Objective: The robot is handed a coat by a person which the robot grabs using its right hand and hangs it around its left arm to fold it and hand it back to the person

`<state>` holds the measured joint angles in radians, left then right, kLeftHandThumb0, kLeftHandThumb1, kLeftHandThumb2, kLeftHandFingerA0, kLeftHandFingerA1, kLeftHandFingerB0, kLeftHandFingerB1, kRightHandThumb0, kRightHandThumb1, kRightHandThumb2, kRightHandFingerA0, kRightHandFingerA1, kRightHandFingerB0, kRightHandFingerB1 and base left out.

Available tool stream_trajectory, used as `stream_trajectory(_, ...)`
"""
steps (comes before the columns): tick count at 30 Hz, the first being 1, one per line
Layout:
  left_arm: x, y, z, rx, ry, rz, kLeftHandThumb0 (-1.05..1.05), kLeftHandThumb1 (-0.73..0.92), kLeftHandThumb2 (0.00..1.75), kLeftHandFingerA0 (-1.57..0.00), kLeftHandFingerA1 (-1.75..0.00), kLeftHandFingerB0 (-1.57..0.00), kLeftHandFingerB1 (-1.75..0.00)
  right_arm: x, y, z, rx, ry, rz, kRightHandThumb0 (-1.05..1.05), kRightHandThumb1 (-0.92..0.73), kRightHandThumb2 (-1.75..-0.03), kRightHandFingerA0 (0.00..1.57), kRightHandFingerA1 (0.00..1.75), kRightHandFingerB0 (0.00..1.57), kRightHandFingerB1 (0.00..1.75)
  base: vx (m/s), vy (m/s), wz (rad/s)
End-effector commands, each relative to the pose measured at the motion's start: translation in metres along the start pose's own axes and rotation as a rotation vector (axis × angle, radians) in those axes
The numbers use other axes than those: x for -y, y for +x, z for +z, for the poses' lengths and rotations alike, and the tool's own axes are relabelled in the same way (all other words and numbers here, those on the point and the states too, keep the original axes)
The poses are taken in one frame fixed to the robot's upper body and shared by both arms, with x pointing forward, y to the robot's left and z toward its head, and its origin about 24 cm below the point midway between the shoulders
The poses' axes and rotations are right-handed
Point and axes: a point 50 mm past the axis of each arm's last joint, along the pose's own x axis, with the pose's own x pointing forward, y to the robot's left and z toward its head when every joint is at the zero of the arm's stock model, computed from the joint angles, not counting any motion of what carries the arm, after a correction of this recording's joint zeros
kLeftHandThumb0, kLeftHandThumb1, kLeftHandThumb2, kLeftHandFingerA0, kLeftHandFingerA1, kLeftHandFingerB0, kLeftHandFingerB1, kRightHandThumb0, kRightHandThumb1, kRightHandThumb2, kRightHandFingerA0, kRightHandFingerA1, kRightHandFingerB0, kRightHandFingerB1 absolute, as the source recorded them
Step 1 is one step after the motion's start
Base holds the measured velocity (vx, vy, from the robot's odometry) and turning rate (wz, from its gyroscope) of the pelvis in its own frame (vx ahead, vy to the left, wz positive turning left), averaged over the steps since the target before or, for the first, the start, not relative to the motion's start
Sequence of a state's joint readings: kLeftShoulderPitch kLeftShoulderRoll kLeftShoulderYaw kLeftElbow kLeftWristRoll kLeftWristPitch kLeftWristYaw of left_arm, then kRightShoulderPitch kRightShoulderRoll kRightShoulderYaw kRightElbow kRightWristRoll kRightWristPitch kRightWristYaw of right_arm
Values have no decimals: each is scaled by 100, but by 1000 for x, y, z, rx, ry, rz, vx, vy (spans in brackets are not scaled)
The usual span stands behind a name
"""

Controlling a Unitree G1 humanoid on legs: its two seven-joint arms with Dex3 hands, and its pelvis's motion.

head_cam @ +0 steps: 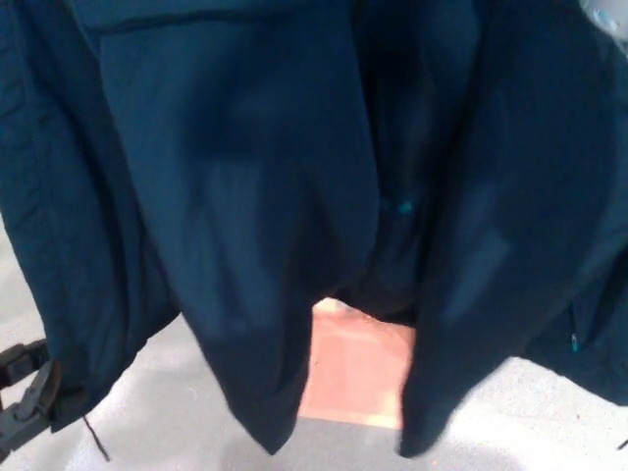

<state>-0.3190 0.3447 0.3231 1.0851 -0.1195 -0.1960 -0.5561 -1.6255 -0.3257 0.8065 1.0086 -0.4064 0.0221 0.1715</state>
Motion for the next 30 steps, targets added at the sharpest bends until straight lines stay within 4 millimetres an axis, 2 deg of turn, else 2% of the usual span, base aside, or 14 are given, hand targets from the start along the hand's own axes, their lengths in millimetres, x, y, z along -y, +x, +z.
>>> stream_trajectory(1, -5, -30, 25, 186, 38, -223, -69, 75, 64, -39, -40, -28, -35, 123, -19, 37, 134, -95, -637, -32, -80, -66, 91, 142, 79, 92, 0, 0, 0)
stream_trajectory(8, 2, -82, 30, 259, 161, -382, -69, 81, 66, -41, -38, -32, -33, 145, -26, 41, 149, -9, -663, -29, -83, -64, 86, 141, 72, 99, 0, 0, 0)
stream_trajectory(9, 4, -86, 31, 257, 176, -410, -68, 67, 106, -35, -53, -18, -44, 148, -26, 41, 144, -3, -665, -31, -84, -65, 83, 146, 69, 103, 0, 0, 0)
stream_trajectory(10, 7, -93, 33, 259, 197, -454, -77, 80, 68, -40, -40, -30, -34, 150, -27, 41, 138, -9, -671, -31, -84, -69, 83, 145, 69, 107, 0, 0, 0)
stream_trajectory(17, 18, -125, 46, 237, 175, -697, -80, 68, 106, -32, -52, -15, -42, 154, -27, 44, 128, -29, -685, -28, -78, -67, 83, 150, 72, 114, 0, 0, 0)
stream_trajectory(18, 20, -128, 49, 235, 145, -746, -76, 82, 65, -35, -41, -30, -35, 153, -27, 44, 125, -27, -683, -26, -79, -65, 86, 137, 75, 107, 0, 0, 0)
stream_trajectory(21, 24, -135, 59, 231, 162, -860, -78, 81, 64, -36, -41, -29, -36, 152, -26, 45, 120, -52, -678, -24, -74, -65, 85, 141, 76, 110, 0, 0, 0)
stream_trajectory(22, 29, -138, 69, 229, 232, -948, -77, 64, 105, -37, -55, -16, -43, 150, -25, 45, 124, -80, -672, -20, -66, -59, 91, 129, 86, 87, 0, 0, 0)
stream_trajectory(23, 32, -139, 74, 217, 259, -979, -82, 81, 65, -43, -42, -36, -35, 150, -25, 46, 125, -88, -672, -23, -66, -59, 91, 128, 85, 89, 0, 0, 0)
stream_trajectory(24, 33, -139, 76, 211, 267, -988, -82, 81, 65, -43, -42, -36, -35, 150, -25, 46, 126, -91, -672, -23, -66, -59, 91, 128, 85, 89, 0, 0, 0)
stream_trajectory(26, 44, -138, 83, 210, 289, -1068, -87, 75, 70, -40, -47, -35, -39, 147, -23, 48, 129, -53, -656, -31, -74, -65, 89, 143, 79, 106, 0, 0, 0)
stream_trajectory(27, 52, -137, 86, 224, 343, -1068, -79, 62, 105, -40, -58, -29, -49, 145, -22, 51, 129, -77, -645, -26, -70, -63, 86, 143, 79, 102, 0, 0, 0)
stream_trajectory(29, 67, -132, 88, 223, 355, -1115, -81, 80, 67, -33, -45, -34, -39, 141, -19, 58, 148, -87, -636, -20, -66, -61, 79, 161, 67, 133, 0, 0, 0)
stream_trajectory(30, 75, -128, 88, 223, 365, -1145, -81, 70, 106, -30, -56, -25, -49, 138, -18, 64, 166, -76, -629, -21, -68, -61, 81, 164, 68, 134, 0, 0, 0)
